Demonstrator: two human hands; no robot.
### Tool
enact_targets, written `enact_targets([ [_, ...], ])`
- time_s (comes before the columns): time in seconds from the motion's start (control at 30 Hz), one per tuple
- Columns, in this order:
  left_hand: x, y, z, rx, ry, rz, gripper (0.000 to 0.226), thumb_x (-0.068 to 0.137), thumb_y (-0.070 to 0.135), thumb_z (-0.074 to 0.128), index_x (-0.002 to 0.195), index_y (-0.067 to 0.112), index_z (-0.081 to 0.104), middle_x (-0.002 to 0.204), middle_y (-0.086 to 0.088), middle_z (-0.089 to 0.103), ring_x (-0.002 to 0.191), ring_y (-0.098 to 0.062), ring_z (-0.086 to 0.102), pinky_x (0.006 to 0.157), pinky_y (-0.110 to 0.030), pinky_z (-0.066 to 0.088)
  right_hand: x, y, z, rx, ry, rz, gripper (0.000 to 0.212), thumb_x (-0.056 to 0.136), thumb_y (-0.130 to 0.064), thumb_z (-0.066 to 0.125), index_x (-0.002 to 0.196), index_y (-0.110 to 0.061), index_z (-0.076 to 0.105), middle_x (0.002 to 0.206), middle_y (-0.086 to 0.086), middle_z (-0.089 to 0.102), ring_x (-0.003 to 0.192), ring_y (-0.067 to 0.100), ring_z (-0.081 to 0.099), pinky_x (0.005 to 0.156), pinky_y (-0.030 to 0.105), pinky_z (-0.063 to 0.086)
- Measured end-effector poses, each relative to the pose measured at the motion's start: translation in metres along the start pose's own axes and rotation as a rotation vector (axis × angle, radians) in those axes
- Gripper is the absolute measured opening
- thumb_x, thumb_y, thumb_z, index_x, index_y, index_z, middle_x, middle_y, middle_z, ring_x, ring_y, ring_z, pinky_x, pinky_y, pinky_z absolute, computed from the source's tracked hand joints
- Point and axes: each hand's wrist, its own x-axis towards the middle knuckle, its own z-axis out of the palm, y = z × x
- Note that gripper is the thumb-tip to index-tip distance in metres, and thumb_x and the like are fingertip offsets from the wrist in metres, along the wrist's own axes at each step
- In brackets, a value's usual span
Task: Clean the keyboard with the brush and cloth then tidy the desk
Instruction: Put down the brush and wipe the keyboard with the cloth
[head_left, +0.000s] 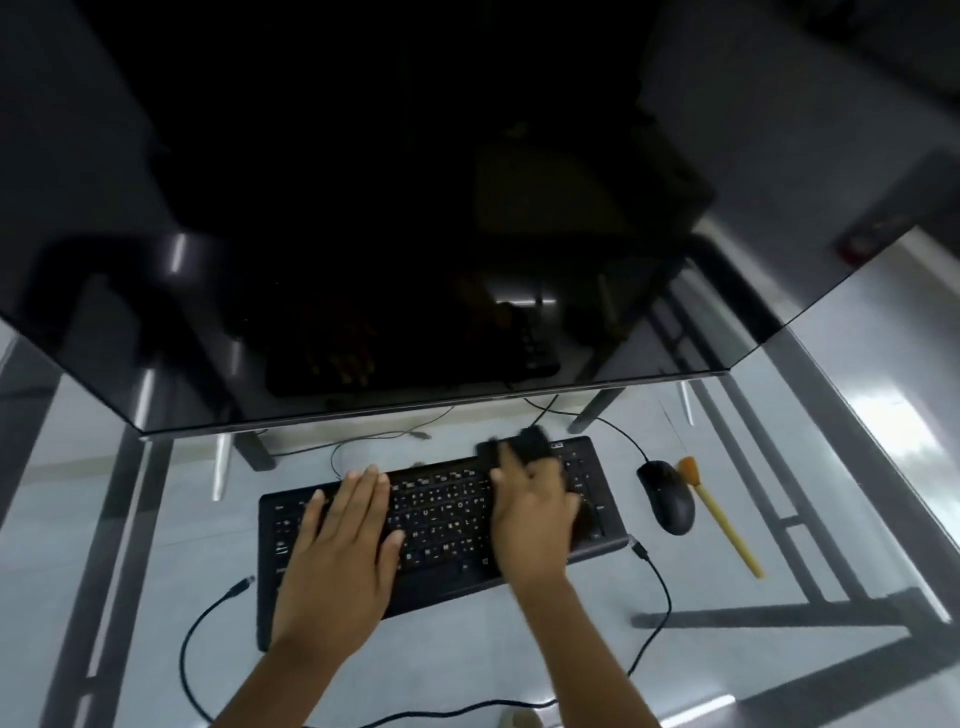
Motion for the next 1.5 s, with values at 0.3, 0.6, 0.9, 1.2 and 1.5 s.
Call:
enact_targets([
  [0.3, 0.000, 0.001, 0.002, 0.019, 0.020, 0.013, 0.060, 0.099, 0.043, 0.024, 0.150, 0.011, 0.029, 0.156, -0.002, 0.029, 0.147, -0.016, 0.018, 0.120, -0.042, 0.010, 0.040, 0.078, -0.015, -0.022, 0.042, 0.235, 0.033, 0.095, -0.021, 0.051, 0.126, -0.019, 0.061, 0.087, 0.011, 0.053, 0.065, 0.028, 0.053, 0.070, 0.044, 0.049],
  [0.6, 0.001, 0.003, 0.002, 0.013, 0.058, 0.034, 0.060, 0.098, 0.041, 0.026, 0.148, 0.009, 0.031, 0.156, -0.003, 0.029, 0.147, -0.016, 0.017, 0.120, -0.044, 0.013, -0.003, 0.030, -0.017, 0.059, -0.124, -0.288, 0.035, 0.090, -0.039, 0.045, 0.113, -0.028, 0.068, 0.082, 0.003, 0.055, 0.052, 0.020, 0.049, 0.054, 0.027, 0.047],
  [0.9, 0.002, 0.005, 0.002, 0.022, 0.083, 0.031, 0.059, 0.098, 0.038, 0.030, 0.147, 0.006, 0.034, 0.155, -0.006, 0.032, 0.146, -0.019, 0.021, 0.118, -0.049, 0.019, 0.003, 0.046, -0.021, 0.015, -0.101, -0.276, 0.041, 0.092, -0.036, 0.042, 0.122, -0.019, 0.064, 0.084, 0.007, 0.053, 0.059, 0.018, 0.050, 0.062, 0.031, 0.046],
  [1.2, 0.000, 0.005, 0.002, 0.038, 0.082, 0.024, 0.059, 0.098, 0.039, 0.028, 0.148, 0.006, 0.032, 0.156, -0.006, 0.030, 0.147, -0.019, 0.020, 0.118, -0.048, 0.018, 0.025, 0.077, -0.019, 0.057, -0.047, -0.029, 0.034, 0.094, -0.027, 0.051, 0.125, -0.018, 0.062, 0.089, 0.012, 0.051, 0.056, 0.028, 0.052, 0.059, 0.037, 0.052],
  [1.5, 0.003, 0.011, 0.000, 0.058, 0.062, -0.007, 0.061, 0.098, 0.040, 0.026, 0.145, 0.005, 0.038, 0.153, -0.009, 0.036, 0.145, -0.022, 0.024, 0.118, -0.050, 0.018, 0.029, 0.100, -0.032, 0.095, -0.081, -0.028, 0.033, 0.095, -0.023, 0.054, 0.126, -0.017, 0.061, 0.091, 0.014, 0.050, 0.054, 0.031, 0.053, 0.056, 0.042, 0.056],
])
